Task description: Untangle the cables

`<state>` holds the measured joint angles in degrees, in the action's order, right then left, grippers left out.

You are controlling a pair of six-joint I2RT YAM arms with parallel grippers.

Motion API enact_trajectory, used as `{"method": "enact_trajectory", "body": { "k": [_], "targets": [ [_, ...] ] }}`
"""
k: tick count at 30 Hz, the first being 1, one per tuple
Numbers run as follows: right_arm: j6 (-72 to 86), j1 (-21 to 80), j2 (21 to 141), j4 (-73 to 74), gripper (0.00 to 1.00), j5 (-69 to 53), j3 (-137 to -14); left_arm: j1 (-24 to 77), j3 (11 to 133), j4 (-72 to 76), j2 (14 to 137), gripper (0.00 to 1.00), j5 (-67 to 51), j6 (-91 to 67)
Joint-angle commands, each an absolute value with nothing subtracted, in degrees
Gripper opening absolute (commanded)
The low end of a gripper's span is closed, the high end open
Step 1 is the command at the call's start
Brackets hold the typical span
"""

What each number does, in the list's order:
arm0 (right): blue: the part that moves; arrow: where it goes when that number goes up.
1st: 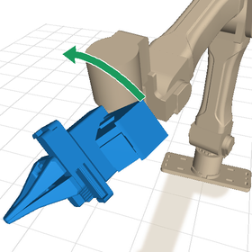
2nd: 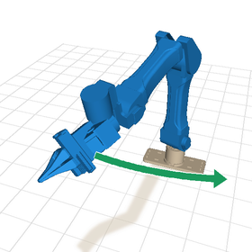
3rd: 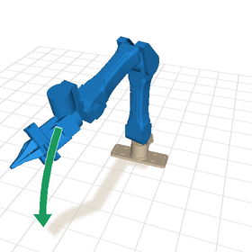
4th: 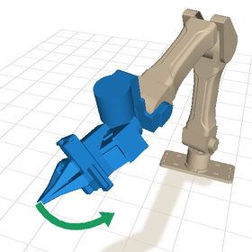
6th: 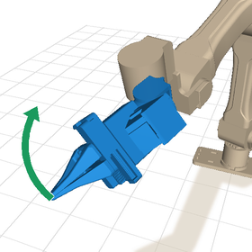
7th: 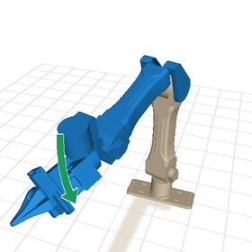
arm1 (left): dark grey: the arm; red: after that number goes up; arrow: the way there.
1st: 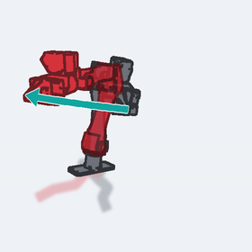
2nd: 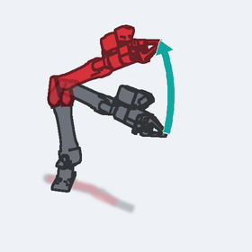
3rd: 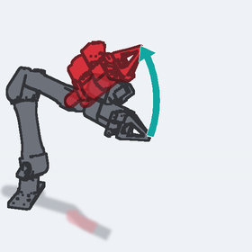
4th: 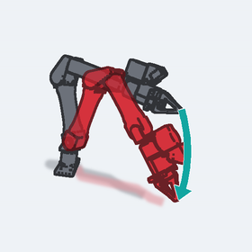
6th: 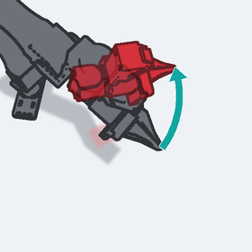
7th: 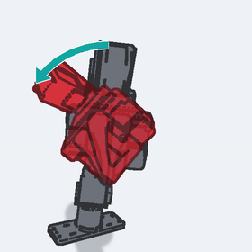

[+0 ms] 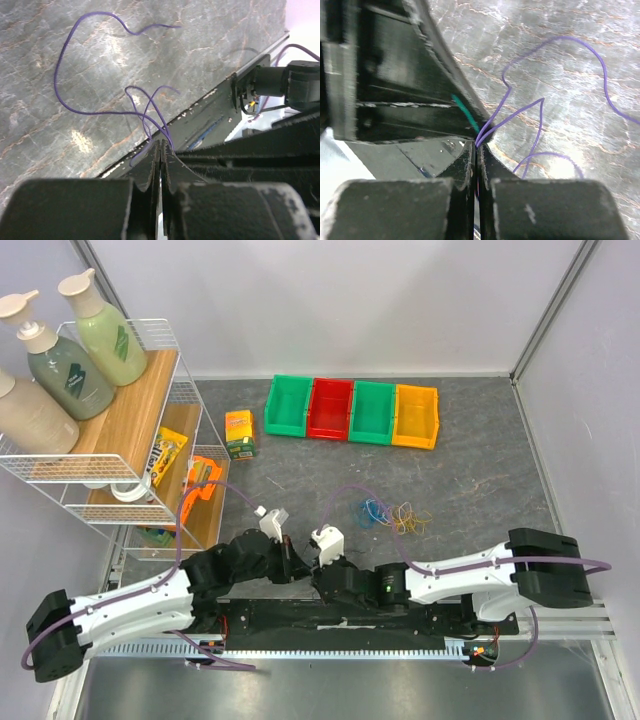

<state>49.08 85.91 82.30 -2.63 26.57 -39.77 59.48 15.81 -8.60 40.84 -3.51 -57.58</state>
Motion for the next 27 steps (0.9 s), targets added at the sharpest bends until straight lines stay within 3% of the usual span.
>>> {"method": "enact_trajectory", "body": {
  "k": [1,5,9,13,17,24,27],
  "targets": [
    [52.02,85.78,76.22,-5.62,0.00,33.83,-34.12,59.68,19.86,-9.05,35.96,0.10,-5.79,-55.29],
    [53.70,85.08,68.93,-6.50,0.00,33.84,-26.91,59.68,23.63,-8.44,29.98,0.38,-9.84,-50.55],
    [51.51,81.75,61.01,-5.63,0.00,30.51,-23.12,59.68,29.87,-8.44,27.07,0.52,-14.49,-45.72],
    [45.11,71.40,55.03,-4.31,0.00,18.14,-26.00,59.68,34.88,-6.34,26.98,0.61,-22.75,-41.93],
    [36.76,59.27,56.86,2.87,0.00,5.90,-38.20,59.68,36.83,-4.92,27.51,0.67,-27.42,-41.13],
    [28.13,35.37,68.70,13.96,0.00,0.18,-62.98,59.76,34.11,-3.69,26.19,0.68,-26.90,-43.59],
    [25.06,30.25,76.44,19.24,0.00,7.87,-73.71,59.85,32.61,-2.99,26.01,0.69,-26.63,-45.26]
  ]
}}
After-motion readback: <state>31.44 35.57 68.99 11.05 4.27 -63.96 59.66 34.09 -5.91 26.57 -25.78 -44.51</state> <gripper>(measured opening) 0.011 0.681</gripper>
